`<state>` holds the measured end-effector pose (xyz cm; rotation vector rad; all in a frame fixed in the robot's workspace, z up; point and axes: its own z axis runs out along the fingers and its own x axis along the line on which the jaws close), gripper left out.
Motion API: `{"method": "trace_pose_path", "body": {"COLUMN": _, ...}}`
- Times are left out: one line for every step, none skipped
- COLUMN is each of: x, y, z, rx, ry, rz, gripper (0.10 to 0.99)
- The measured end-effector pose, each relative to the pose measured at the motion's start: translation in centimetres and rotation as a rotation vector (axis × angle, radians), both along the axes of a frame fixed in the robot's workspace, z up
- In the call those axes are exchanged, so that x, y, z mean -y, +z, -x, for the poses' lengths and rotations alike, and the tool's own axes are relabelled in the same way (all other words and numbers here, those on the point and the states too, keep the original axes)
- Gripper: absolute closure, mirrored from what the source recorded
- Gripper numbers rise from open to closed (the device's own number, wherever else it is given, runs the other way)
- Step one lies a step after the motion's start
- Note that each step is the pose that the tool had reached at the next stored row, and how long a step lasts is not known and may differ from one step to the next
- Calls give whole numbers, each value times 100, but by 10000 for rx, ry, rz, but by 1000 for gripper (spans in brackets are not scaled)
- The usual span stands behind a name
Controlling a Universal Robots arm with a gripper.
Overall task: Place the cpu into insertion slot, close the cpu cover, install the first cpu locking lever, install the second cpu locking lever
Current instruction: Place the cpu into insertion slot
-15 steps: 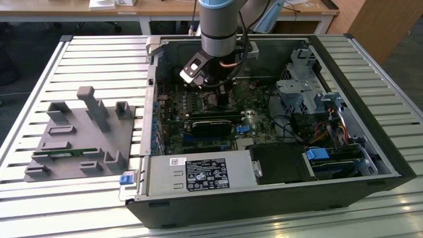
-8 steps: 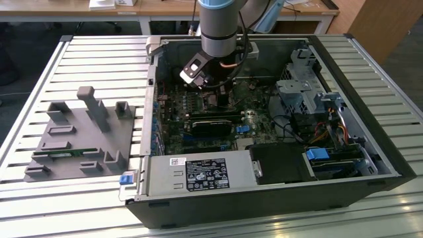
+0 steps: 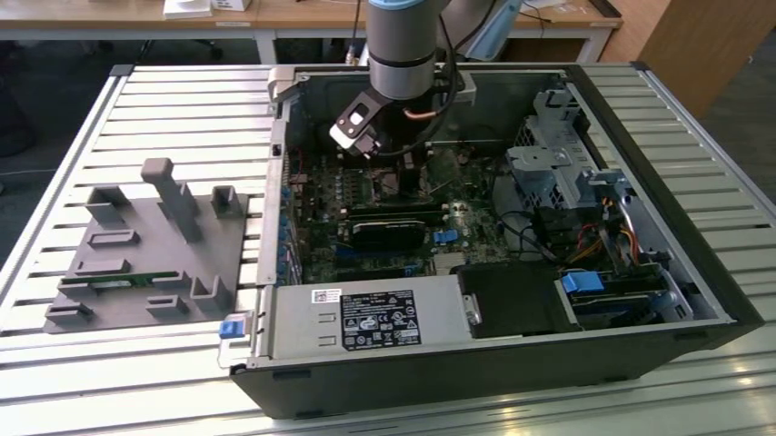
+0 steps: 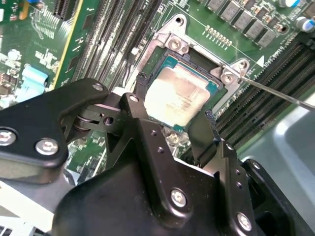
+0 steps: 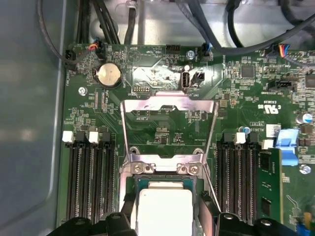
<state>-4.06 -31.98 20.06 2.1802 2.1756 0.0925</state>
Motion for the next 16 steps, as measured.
{"method": "trace_pose_path", "body": {"x": 0, "y": 21, "z": 0, "rx": -3, "ry": -2, "rz": 2, "gripper": 471}}
{"method": "trace_pose_path", "body": {"x": 0, "y": 35, "z": 0, "rx": -5, "ry": -2, "rz": 1, "gripper": 471}}
{"method": "trace_pose_path", "body": {"x": 0, "y": 44, "z": 0, "rx": -5, "ry": -3, "rz": -1, "gripper": 471}}
{"method": "trace_pose_path", "body": {"x": 0, "y": 51, "z": 0, "rx": -6, "ry": -3, "rz": -3, "gripper": 471}}
{"method": "trace_pose_path", "body": {"x": 0, "y": 60, "z": 0, "rx": -5, "ry": -4, "rz": -4, "gripper": 471}}
{"method": "trace_pose_path", "body": {"x": 0, "y": 70, "z": 0, "rx": -6, "ry": -4, "rz": -5, "gripper": 486}}
{"method": "trace_pose_path", "body": {"x": 0, "y": 80, "z": 0, "rx": -6, "ry": -4, "rz": -8, "gripper": 486}}
{"method": "trace_pose_path", "body": {"x": 0, "y": 90, "z": 0, "rx": -6, "ry": -4, "rz": -12, "gripper": 549}}
{"method": "trace_pose_path", "body": {"x": 0, "y": 97, "z": 0, "rx": -6, "ry": -8, "rz": -16, "gripper": 612}}
{"method": "trace_pose_path", "body": {"x": 0, "y": 100, "z": 0, "rx": -6, "ry": -17, "rz": -19, "gripper": 612}}
{"method": "trace_pose_path", "body": {"x": 0, "y": 102, "z": 0, "rx": -5, "ry": -23, "rz": -20, "gripper": 675}}
{"method": "trace_pose_path", "body": {"x": 0, "y": 107, "z": 0, "rx": -6, "ry": -26, "rz": -18, "gripper": 729}}
{"method": "trace_pose_path", "body": {"x": 0, "y": 111, "z": 0, "rx": -6, "ry": -29, "rz": -18, "gripper": 729}}
{"method": "trace_pose_path", "body": {"x": 0, "y": 114, "z": 0, "rx": -6, "ry": -31, "rz": -18, "gripper": 788}}
{"method": "trace_pose_path", "body": {"x": -1, "y": 115, "z": 0, "rx": -7, "ry": -33, "rz": -20, "gripper": 847}}
{"method": "trace_pose_path", "body": {"x": 0, "y": 116, "z": -1, "rx": -10, "ry": -36, "rz": -21, "gripper": 847}}
